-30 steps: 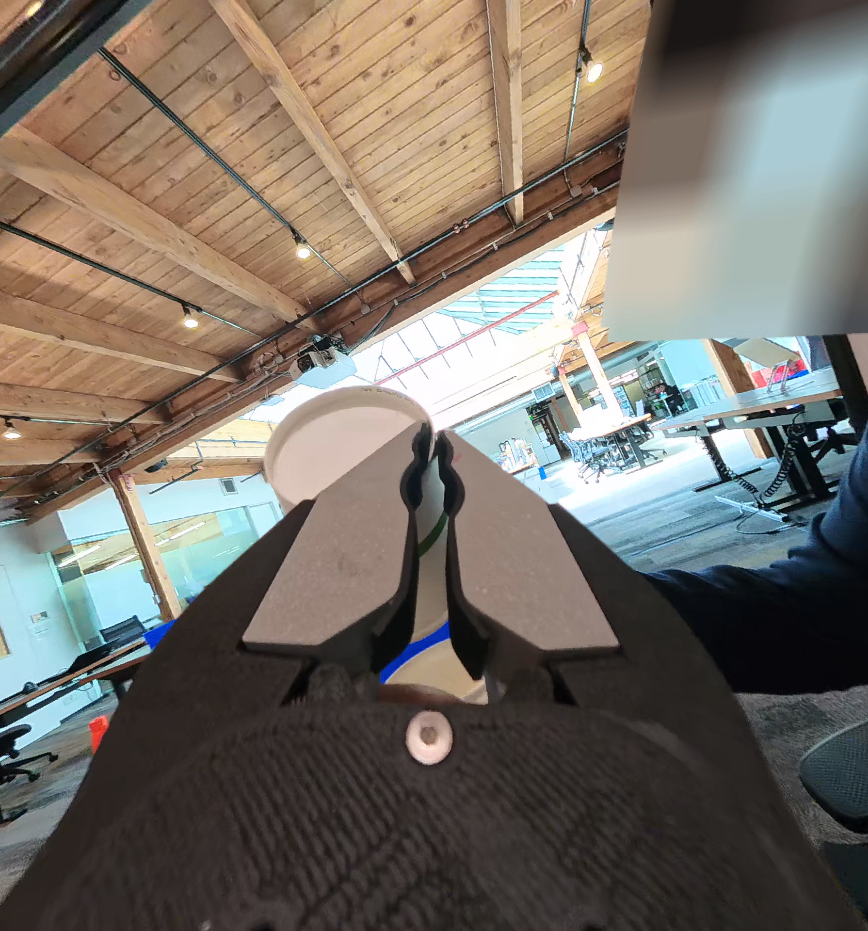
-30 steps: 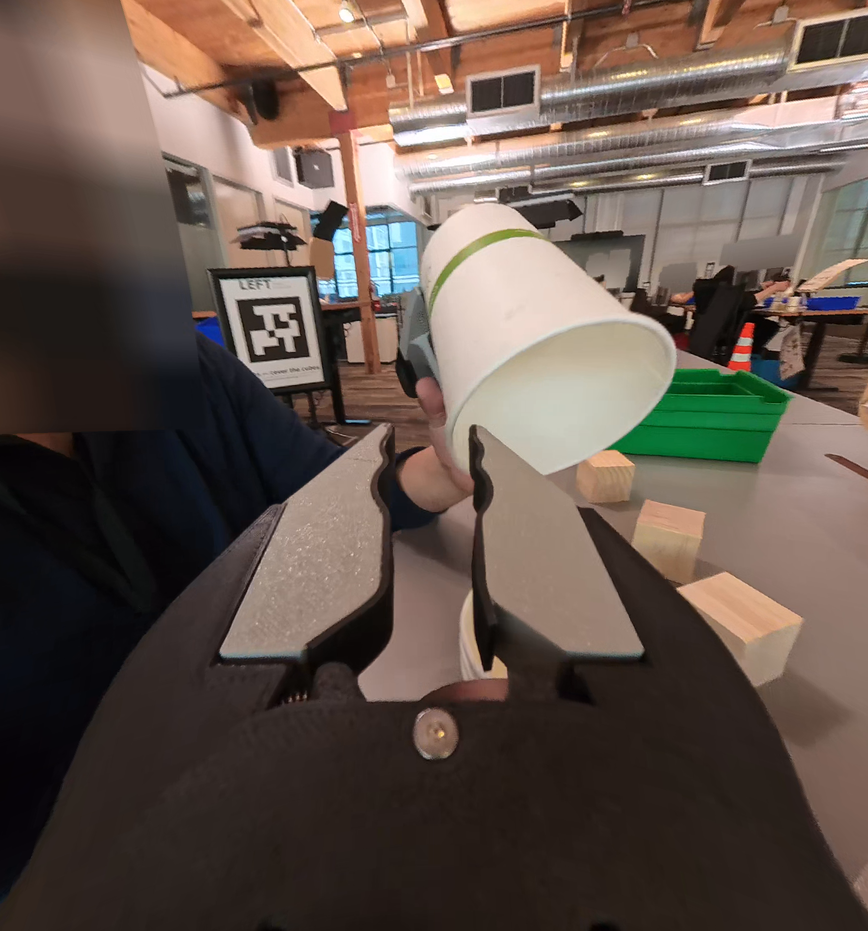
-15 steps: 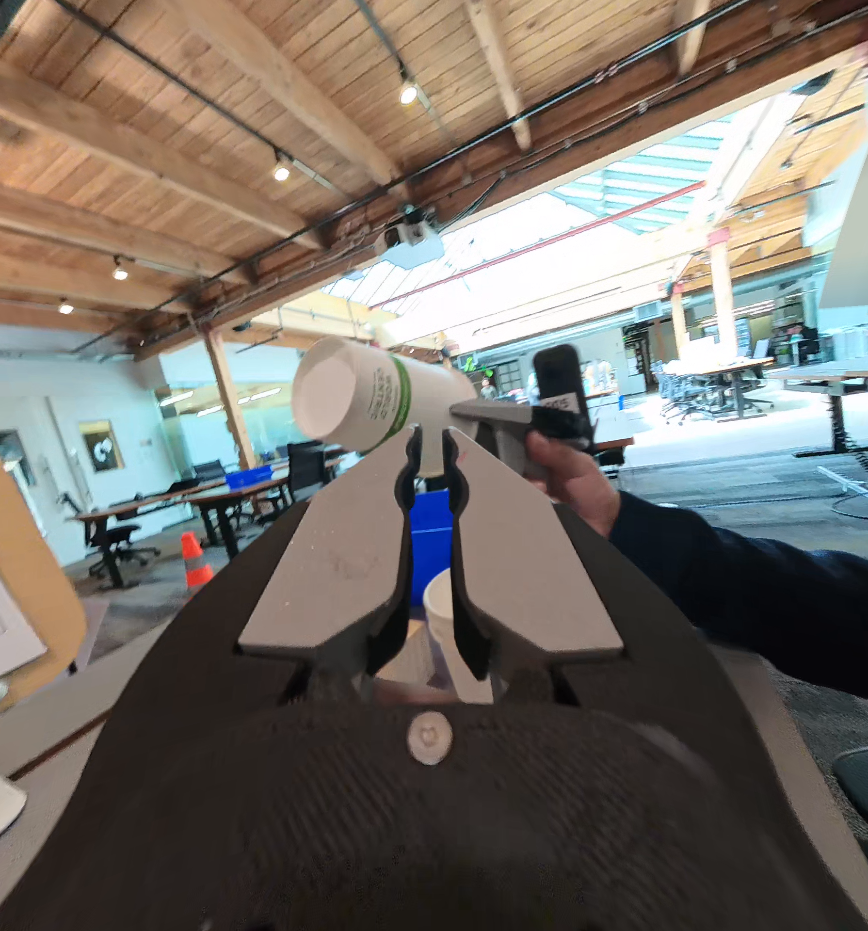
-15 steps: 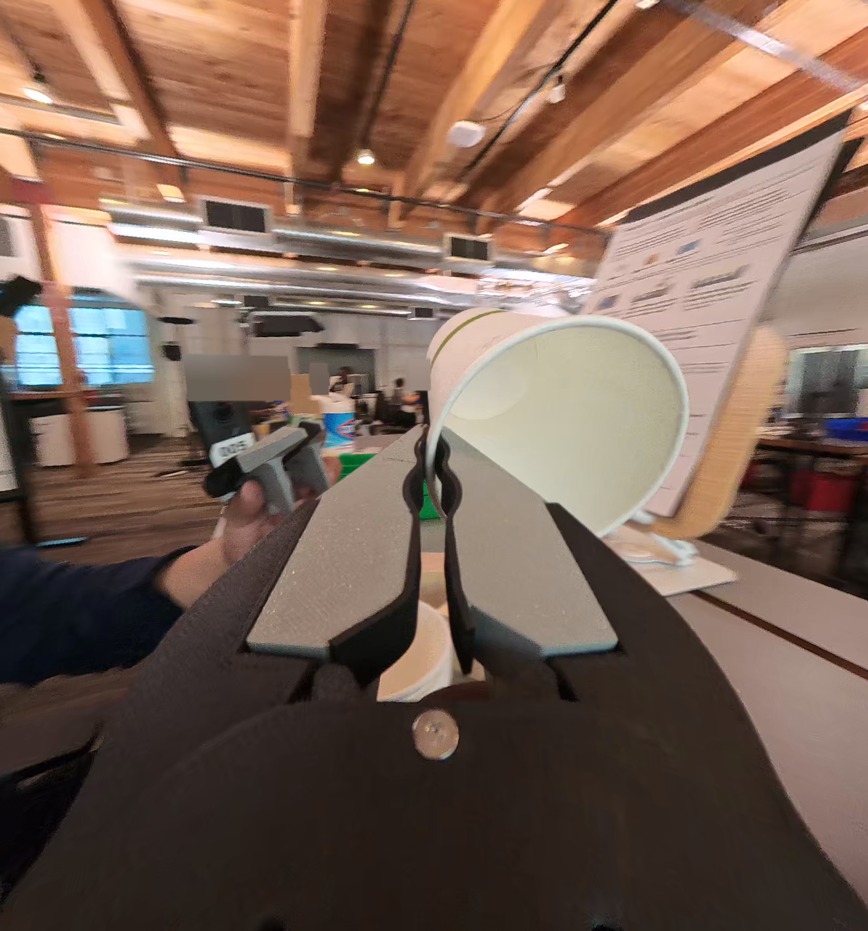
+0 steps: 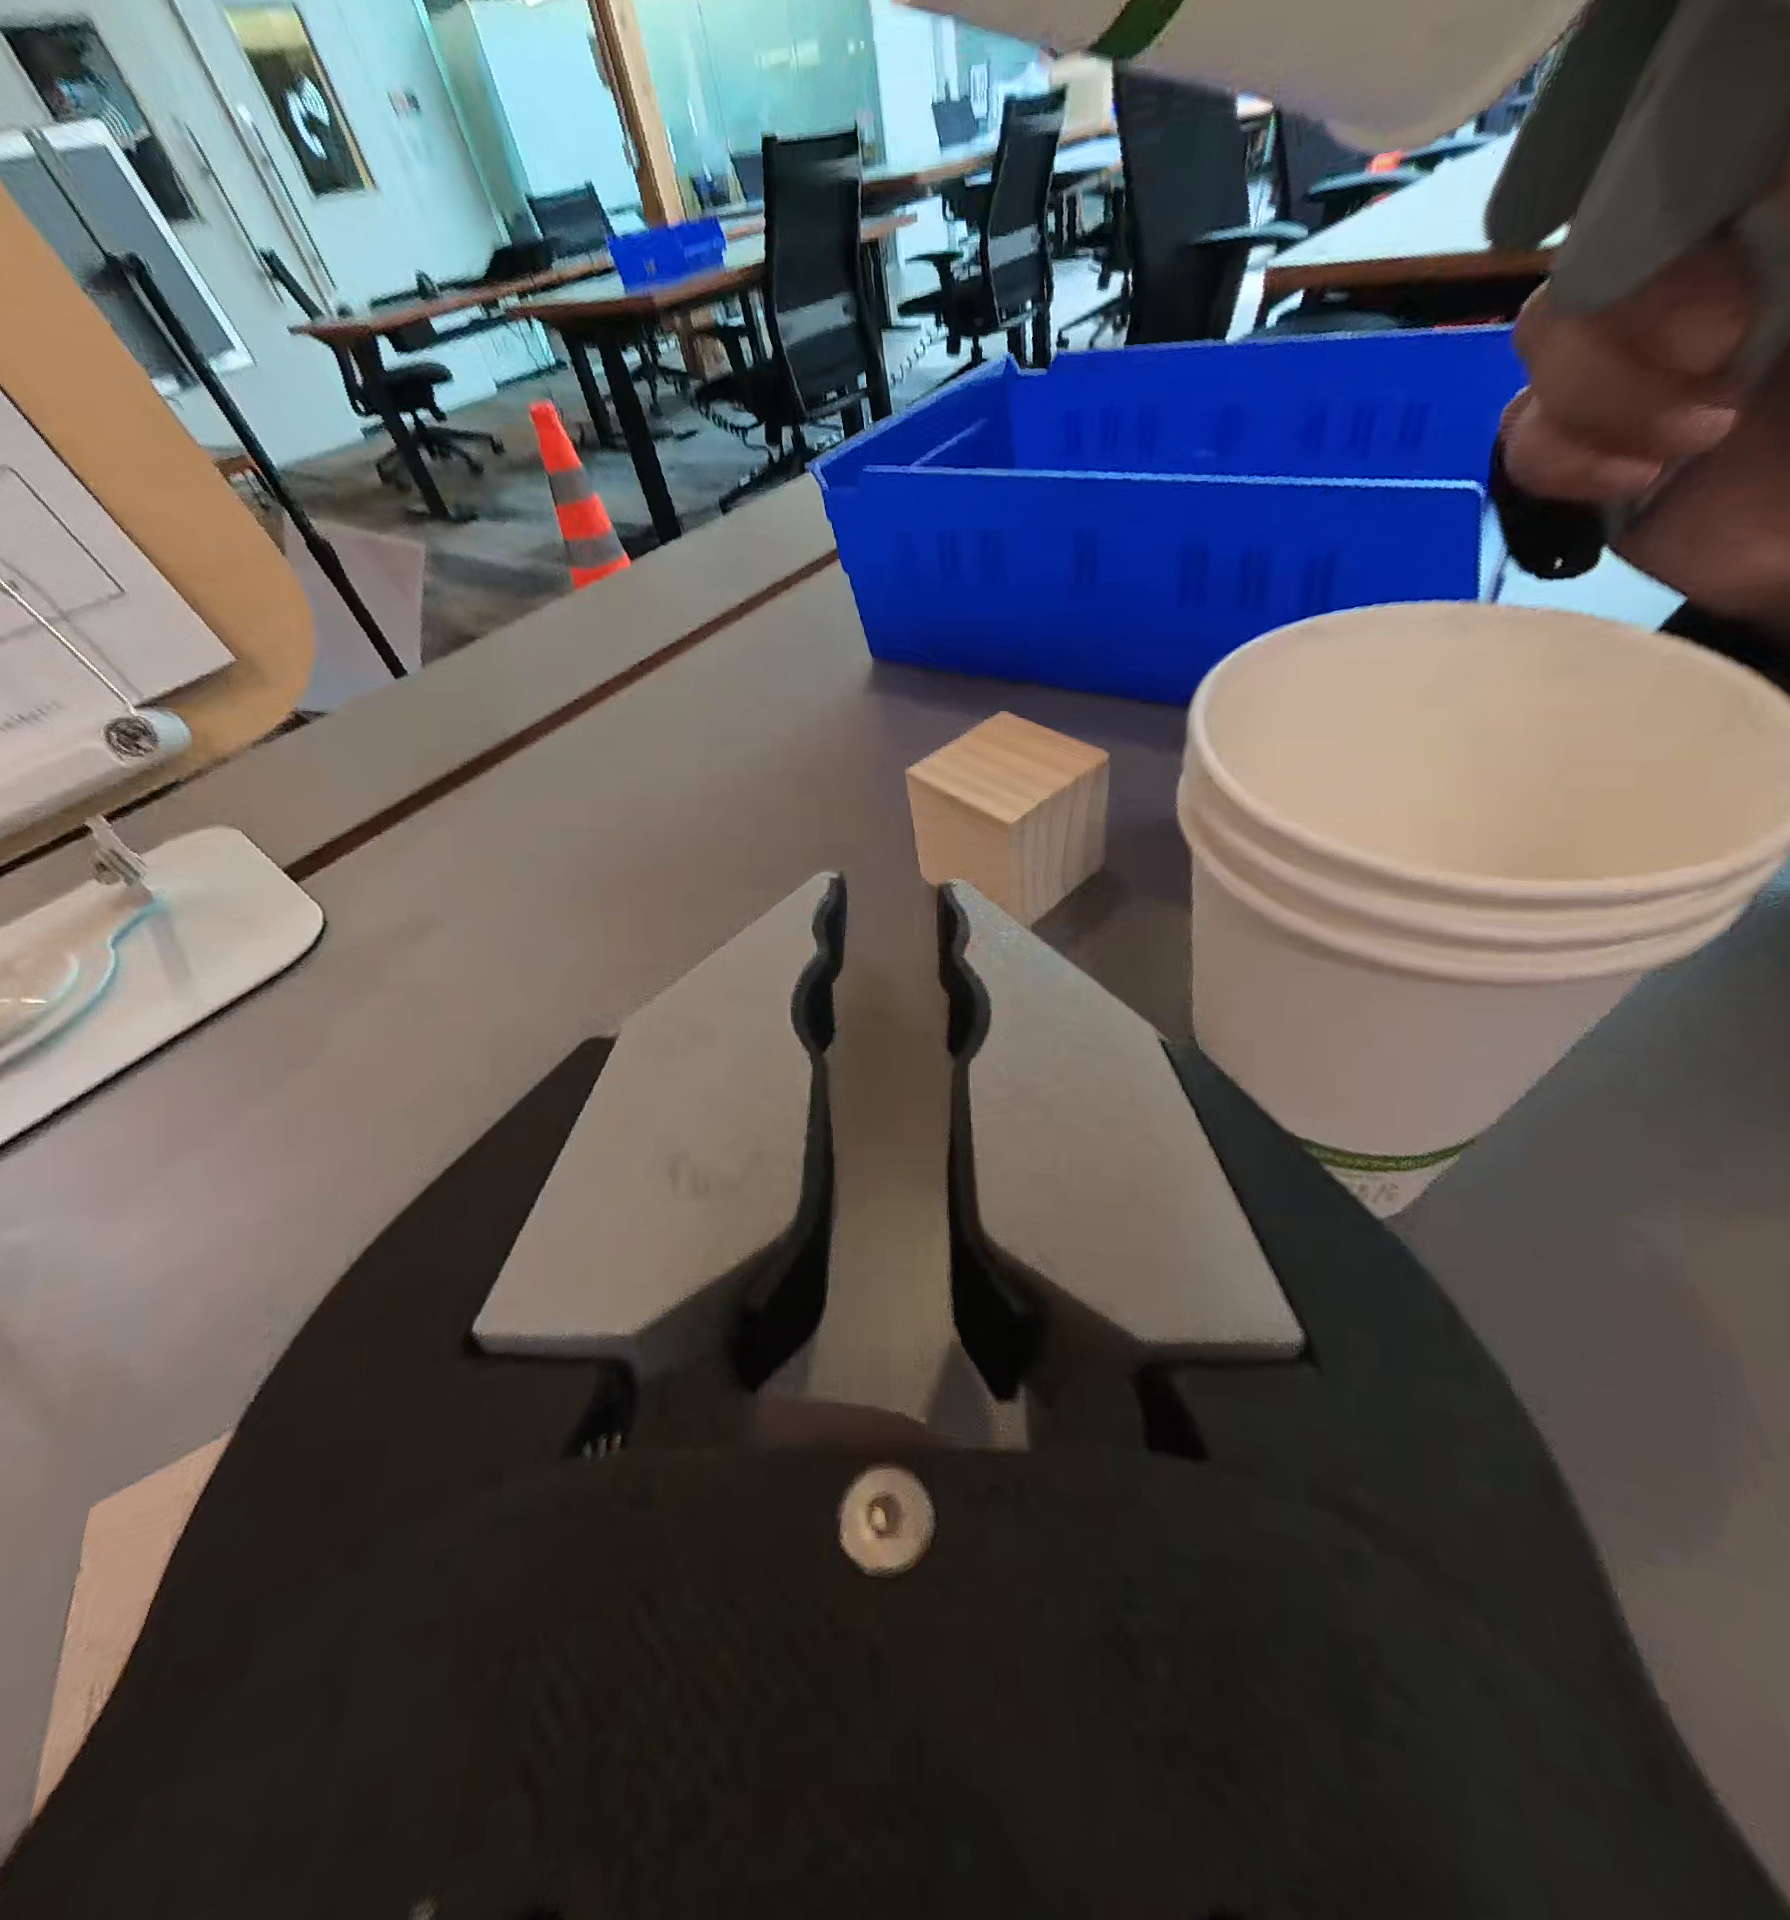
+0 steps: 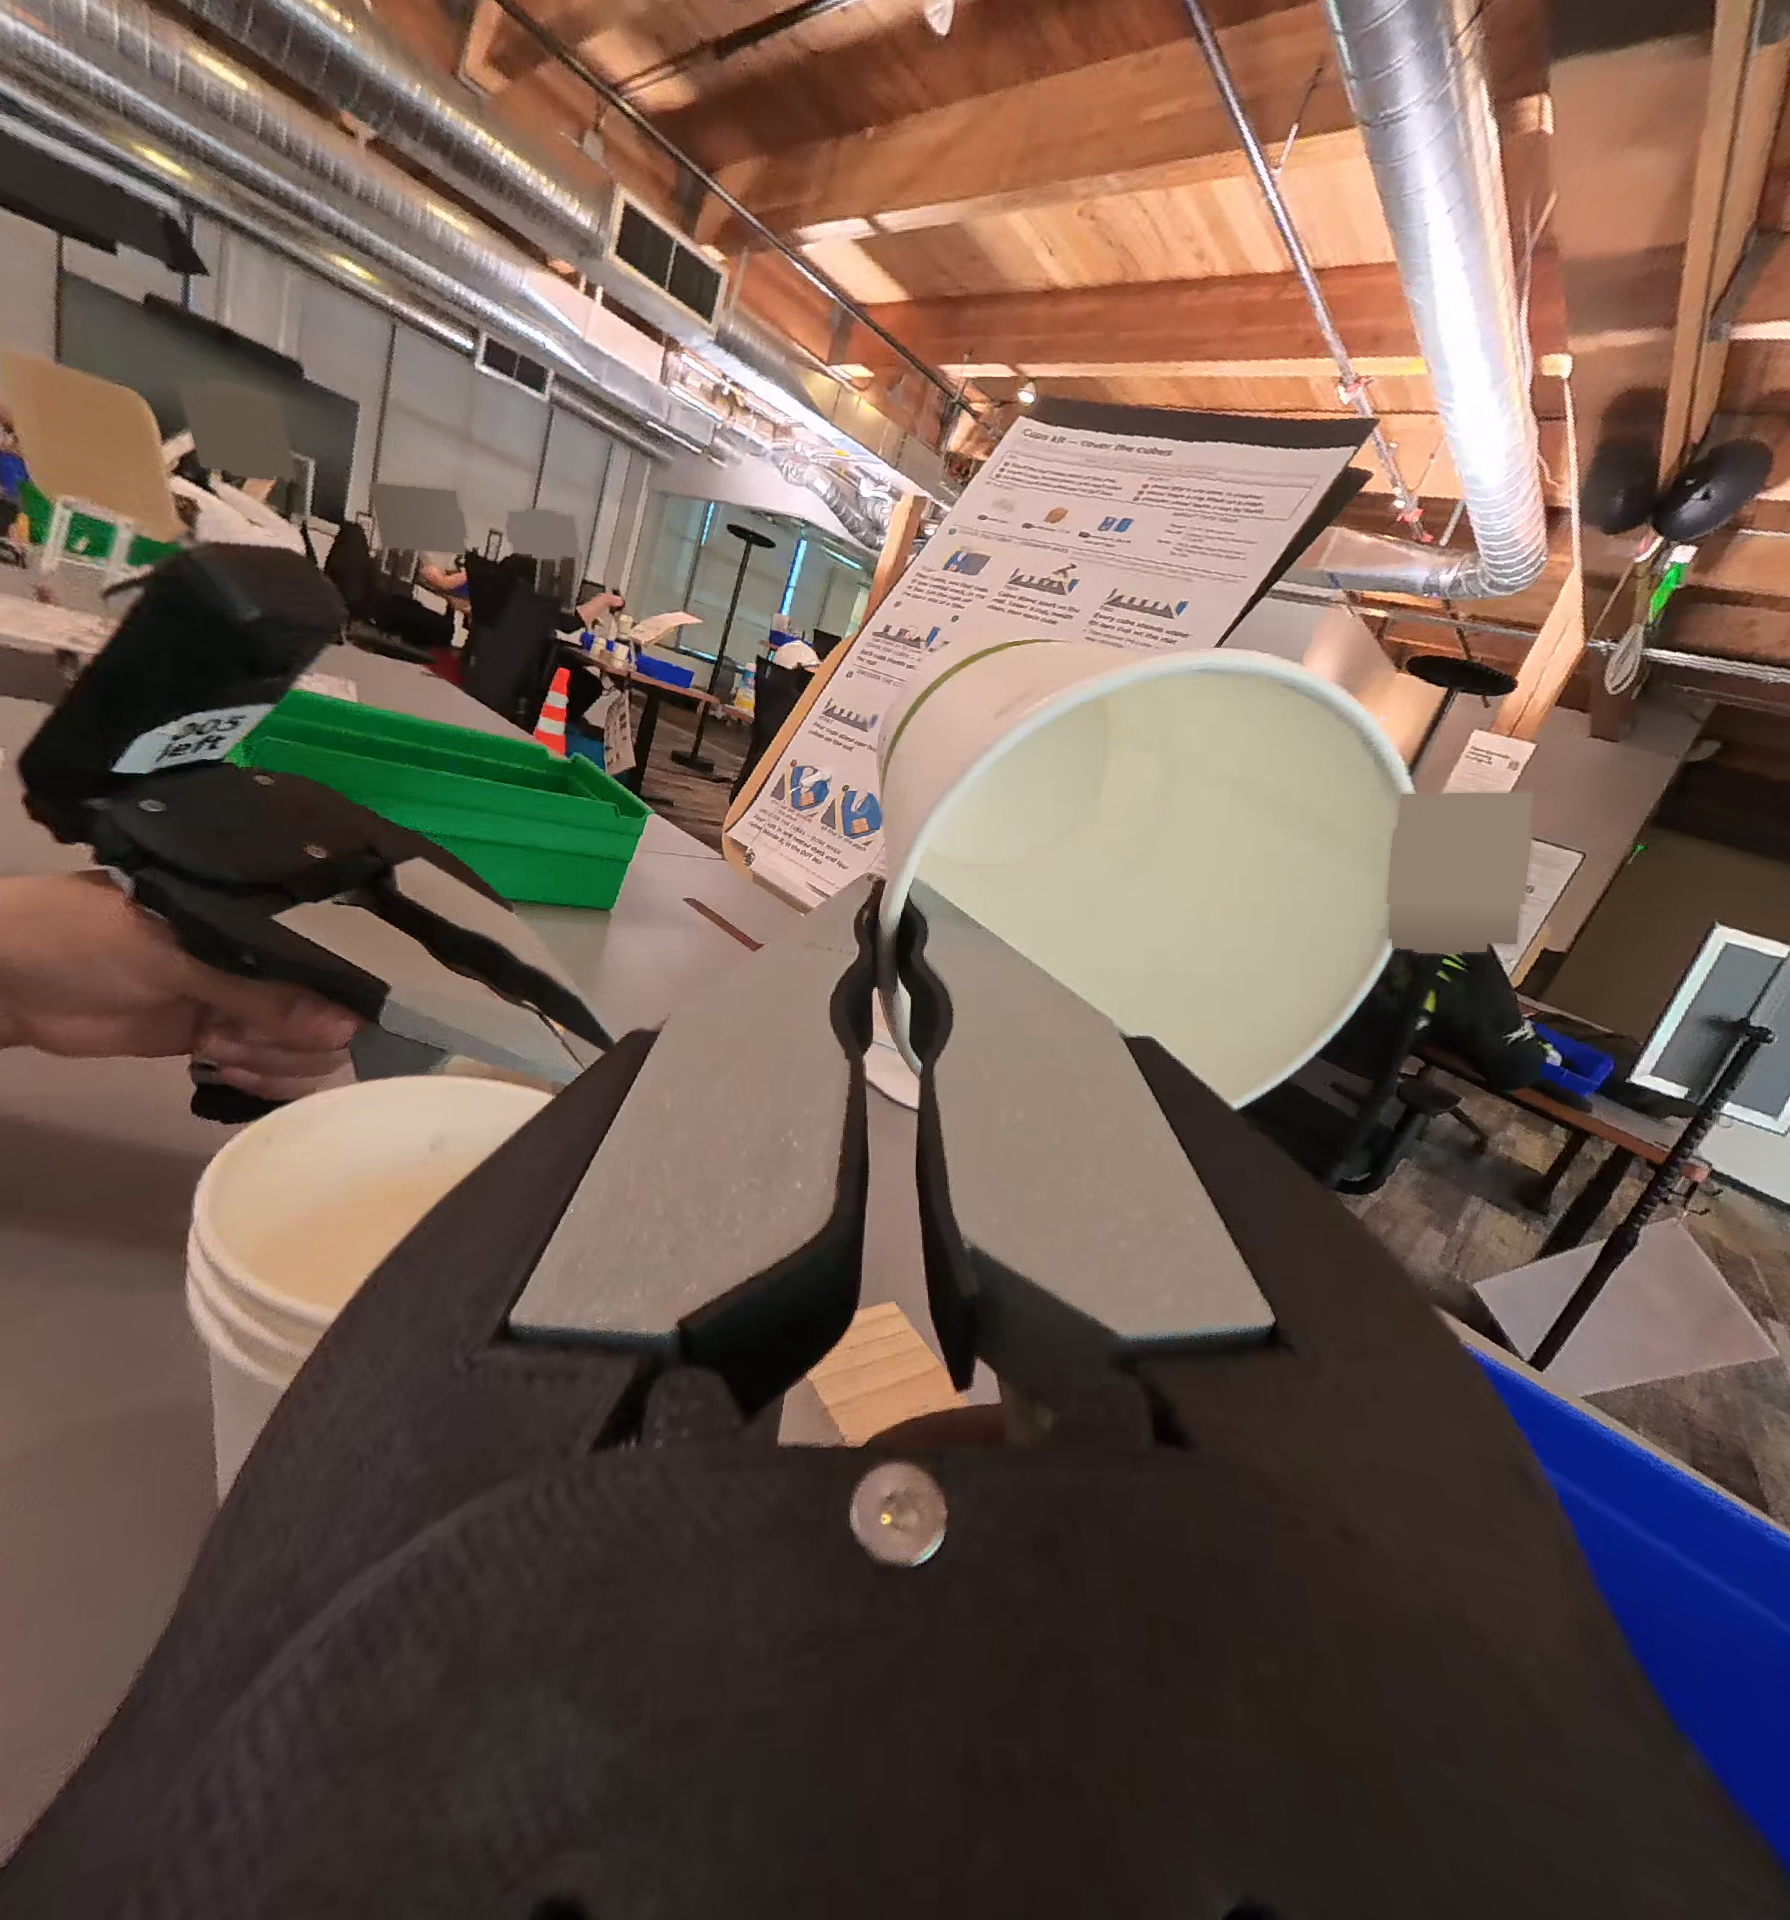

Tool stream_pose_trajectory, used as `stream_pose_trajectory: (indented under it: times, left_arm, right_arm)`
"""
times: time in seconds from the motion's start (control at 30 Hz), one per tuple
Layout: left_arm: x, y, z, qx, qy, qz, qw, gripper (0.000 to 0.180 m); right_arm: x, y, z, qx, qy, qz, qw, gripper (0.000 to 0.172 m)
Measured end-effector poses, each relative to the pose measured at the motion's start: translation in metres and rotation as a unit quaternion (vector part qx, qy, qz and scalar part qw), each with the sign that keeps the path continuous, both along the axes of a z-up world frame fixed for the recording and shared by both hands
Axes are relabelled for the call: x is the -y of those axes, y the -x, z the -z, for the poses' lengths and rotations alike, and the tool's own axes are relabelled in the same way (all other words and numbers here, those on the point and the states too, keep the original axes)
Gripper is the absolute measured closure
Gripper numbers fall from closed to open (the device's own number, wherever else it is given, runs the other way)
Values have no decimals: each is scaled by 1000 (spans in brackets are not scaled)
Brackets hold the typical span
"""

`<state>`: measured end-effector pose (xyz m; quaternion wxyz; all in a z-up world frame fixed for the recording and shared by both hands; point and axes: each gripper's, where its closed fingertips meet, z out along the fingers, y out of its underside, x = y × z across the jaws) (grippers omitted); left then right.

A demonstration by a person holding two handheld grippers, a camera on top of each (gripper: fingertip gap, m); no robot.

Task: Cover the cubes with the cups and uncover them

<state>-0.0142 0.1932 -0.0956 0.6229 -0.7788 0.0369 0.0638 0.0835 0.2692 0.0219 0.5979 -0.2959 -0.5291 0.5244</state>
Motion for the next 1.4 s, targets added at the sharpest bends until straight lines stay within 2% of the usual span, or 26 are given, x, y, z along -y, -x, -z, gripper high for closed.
stream_pose_trajectory:
  times: [0.13, 0.3, 0.4, 0.5, 0.7, 1.03, 1.23, 1.4]
  left_arm:
    - [-2, 4, 13, 1, 25, 0, 1000, 163]
    - [-2, 3, 15, -12, 29, -1, 1000, 163]
    - [-2, 3, 14, -13, 28, 0, 1000, 163]
    - [-2, 4, 16, -22, 30, -2, 999, 163]
    - [-3, 13, 26, -49, 51, -16, 997, 164]
    - [-3, 15, 34, -54, 67, -17, 996, 164]
    - [-2, 15, 29, -55, 60, -15, 997, 164]
    - [-2, 13, 31, -58, 63, -13, 996, 164]
  right_arm:
    - [9, -6, 7, 64, -6, -41, 997, 172]
    - [31, -18, 13, 207, -112, -57, 970, 172]
    - [50, -27, 12, 284, -173, -80, 940, 172]
    - [55, -33, 23, 359, -253, -78, 895, 172]
    - [57, -42, 39, 476, -299, -93, 822, 172]
    - [62, -35, 35, 539, -340, -93, 765, 172]
    - [66, -37, 26, 529, -336, -99, 773, 172]
    - [64, -44, 47, 566, -345, -100, 742, 172]
